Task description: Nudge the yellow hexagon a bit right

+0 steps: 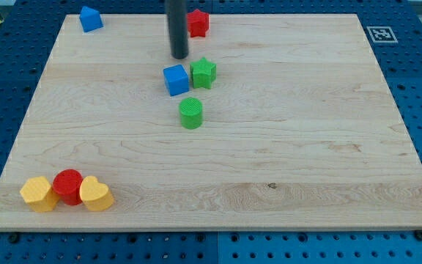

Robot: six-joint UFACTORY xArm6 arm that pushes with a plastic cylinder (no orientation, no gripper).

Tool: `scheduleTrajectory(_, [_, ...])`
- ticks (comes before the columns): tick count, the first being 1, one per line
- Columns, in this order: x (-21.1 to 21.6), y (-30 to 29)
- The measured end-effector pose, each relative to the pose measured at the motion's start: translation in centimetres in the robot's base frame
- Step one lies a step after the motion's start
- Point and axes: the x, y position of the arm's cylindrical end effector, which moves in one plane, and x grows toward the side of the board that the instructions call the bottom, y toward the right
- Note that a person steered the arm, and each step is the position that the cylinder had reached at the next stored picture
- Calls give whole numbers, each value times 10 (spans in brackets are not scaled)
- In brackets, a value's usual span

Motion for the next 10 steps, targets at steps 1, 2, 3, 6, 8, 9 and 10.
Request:
scheduleTrajectory(1, [6, -25])
scheduleTrajectory(2, [6, -25])
scheduleTrajectory(3, [34, -29])
scheduleTrajectory(6, [144, -222])
scheduleTrajectory(8, [186, -224])
scheduleTrajectory(9, [287, -223])
scheduleTrajectory(10, [306, -221])
